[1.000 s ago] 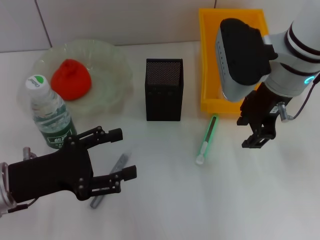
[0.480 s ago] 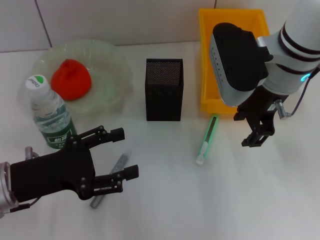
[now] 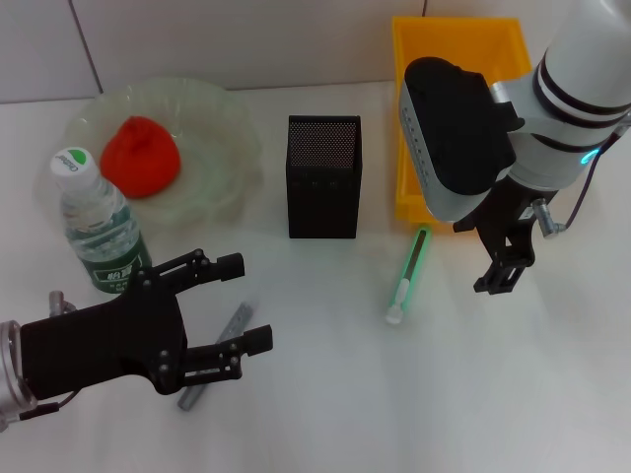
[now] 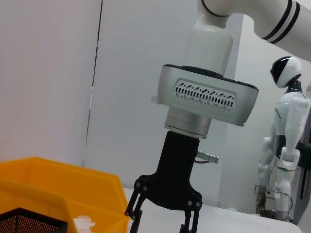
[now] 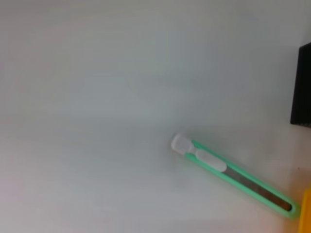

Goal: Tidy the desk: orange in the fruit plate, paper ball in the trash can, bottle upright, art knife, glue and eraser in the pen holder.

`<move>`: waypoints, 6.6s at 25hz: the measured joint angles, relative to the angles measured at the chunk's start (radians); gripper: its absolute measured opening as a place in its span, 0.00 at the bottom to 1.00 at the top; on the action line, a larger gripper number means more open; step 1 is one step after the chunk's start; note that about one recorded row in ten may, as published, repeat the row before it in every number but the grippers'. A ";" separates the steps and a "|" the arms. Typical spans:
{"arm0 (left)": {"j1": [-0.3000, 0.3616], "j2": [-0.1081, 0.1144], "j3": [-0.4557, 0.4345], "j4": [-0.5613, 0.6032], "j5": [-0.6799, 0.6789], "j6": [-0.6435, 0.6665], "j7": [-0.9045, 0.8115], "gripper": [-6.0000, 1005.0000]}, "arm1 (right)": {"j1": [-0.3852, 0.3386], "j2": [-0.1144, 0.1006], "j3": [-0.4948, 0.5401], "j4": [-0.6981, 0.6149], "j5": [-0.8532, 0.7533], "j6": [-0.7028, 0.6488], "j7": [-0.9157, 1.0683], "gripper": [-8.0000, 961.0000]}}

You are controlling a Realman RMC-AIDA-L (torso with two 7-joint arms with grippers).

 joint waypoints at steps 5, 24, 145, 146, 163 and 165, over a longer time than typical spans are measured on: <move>-0.003 -0.001 0.000 -0.002 0.000 0.000 0.001 0.84 | 0.004 0.001 -0.006 0.007 0.022 0.003 -0.033 0.78; 0.017 -0.016 0.002 -0.003 0.001 0.003 0.010 0.84 | 0.016 -0.001 -0.008 0.032 0.083 -0.007 -0.207 0.78; 0.006 -0.021 0.002 -0.006 -0.005 -0.006 0.014 0.85 | -0.048 -0.006 0.159 0.055 0.137 0.019 -0.040 0.78; 0.006 -0.021 0.002 -0.006 -0.005 -0.006 0.014 0.85 | -0.048 -0.006 0.159 0.055 0.137 0.019 -0.040 0.78; 0.001 -0.023 0.003 -0.004 -0.001 0.001 0.012 0.85 | -0.030 -0.008 0.160 -0.046 -0.005 -0.204 -0.302 0.78; 0.002 -0.023 0.003 -0.005 -0.001 0.001 0.012 0.85 | -0.026 -0.008 0.161 -0.040 -0.021 -0.197 -0.328 0.78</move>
